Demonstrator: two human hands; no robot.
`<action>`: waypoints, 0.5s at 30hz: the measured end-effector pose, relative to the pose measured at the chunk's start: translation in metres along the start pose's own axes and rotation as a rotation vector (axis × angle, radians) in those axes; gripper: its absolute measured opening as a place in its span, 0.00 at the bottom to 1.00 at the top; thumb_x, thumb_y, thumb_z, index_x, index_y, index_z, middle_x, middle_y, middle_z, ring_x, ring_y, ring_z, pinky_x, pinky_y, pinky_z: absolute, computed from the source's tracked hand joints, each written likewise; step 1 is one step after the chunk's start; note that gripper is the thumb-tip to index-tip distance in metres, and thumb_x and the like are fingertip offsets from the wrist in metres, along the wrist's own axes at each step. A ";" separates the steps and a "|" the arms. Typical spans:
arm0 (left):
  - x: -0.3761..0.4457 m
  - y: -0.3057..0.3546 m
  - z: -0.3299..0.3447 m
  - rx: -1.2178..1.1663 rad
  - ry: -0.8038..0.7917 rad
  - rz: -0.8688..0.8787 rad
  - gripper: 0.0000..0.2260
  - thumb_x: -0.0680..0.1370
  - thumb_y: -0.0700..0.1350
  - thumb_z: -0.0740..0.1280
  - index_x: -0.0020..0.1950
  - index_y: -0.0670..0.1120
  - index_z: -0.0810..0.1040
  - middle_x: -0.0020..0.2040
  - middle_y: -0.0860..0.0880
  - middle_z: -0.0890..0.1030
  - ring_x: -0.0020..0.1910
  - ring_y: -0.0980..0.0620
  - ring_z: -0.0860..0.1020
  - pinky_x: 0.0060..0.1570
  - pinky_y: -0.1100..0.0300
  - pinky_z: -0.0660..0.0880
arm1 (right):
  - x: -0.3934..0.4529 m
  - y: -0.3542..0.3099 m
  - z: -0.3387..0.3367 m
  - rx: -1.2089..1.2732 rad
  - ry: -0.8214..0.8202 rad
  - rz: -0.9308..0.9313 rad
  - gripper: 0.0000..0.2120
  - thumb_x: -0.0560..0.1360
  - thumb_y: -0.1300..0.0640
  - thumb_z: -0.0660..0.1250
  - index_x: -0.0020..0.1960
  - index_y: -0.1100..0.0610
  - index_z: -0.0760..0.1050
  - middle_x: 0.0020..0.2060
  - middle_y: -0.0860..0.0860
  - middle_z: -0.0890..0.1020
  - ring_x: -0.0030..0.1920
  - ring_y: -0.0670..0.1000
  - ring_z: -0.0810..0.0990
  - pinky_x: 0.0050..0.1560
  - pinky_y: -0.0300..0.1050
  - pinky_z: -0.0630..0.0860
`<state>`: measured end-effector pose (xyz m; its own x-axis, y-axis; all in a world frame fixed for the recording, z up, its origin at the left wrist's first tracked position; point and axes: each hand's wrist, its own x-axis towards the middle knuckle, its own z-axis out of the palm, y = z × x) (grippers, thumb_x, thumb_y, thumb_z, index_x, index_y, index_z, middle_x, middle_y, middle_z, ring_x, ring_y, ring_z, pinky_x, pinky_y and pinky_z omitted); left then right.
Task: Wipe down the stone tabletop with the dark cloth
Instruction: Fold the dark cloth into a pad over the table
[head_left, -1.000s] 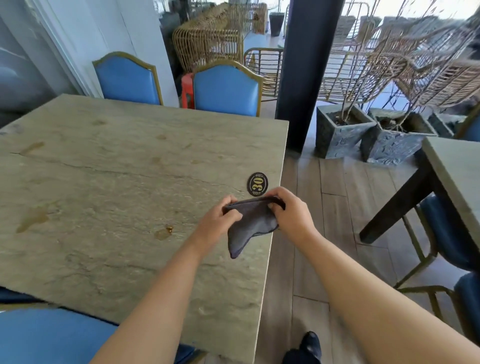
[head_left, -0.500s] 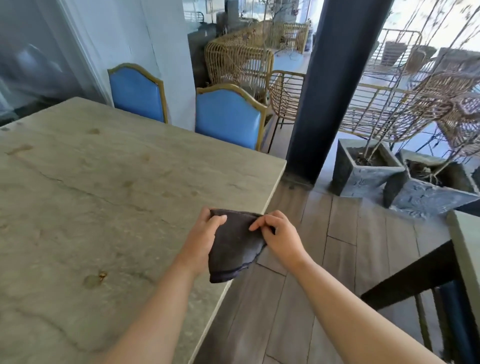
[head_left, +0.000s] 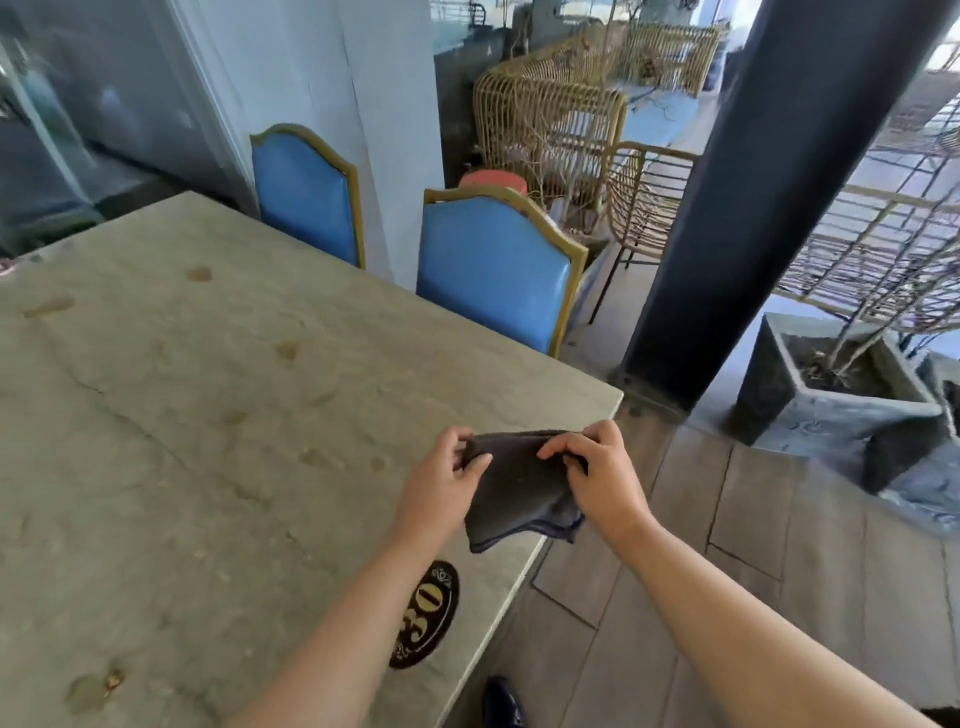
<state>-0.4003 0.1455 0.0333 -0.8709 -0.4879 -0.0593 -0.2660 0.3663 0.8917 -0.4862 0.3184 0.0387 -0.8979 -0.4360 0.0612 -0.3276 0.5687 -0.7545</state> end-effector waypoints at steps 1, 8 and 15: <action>0.010 0.000 0.006 -0.010 0.017 -0.009 0.11 0.78 0.45 0.67 0.59 0.48 0.72 0.53 0.48 0.82 0.51 0.51 0.81 0.53 0.54 0.77 | 0.014 0.002 -0.003 -0.031 -0.009 -0.019 0.16 0.78 0.66 0.61 0.46 0.46 0.79 0.47 0.46 0.67 0.50 0.49 0.70 0.54 0.34 0.65; 0.078 0.002 0.040 0.028 0.098 -0.091 0.10 0.78 0.46 0.67 0.58 0.47 0.72 0.48 0.51 0.79 0.45 0.51 0.78 0.37 0.63 0.77 | 0.101 0.016 -0.012 -0.205 -0.127 0.021 0.17 0.80 0.64 0.57 0.50 0.49 0.82 0.57 0.50 0.64 0.49 0.47 0.67 0.51 0.36 0.68; 0.138 -0.030 0.048 0.149 0.130 -0.142 0.13 0.79 0.41 0.64 0.64 0.44 0.74 0.54 0.49 0.79 0.56 0.48 0.78 0.57 0.53 0.75 | 0.172 0.032 0.019 -0.252 -0.307 -0.108 0.15 0.80 0.59 0.60 0.63 0.50 0.78 0.68 0.52 0.61 0.65 0.55 0.65 0.64 0.39 0.64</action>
<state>-0.5327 0.1056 -0.0230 -0.7625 -0.6372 -0.1121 -0.4483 0.3954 0.8016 -0.6456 0.2480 0.0130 -0.7372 -0.6689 -0.0957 -0.5111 0.6446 -0.5685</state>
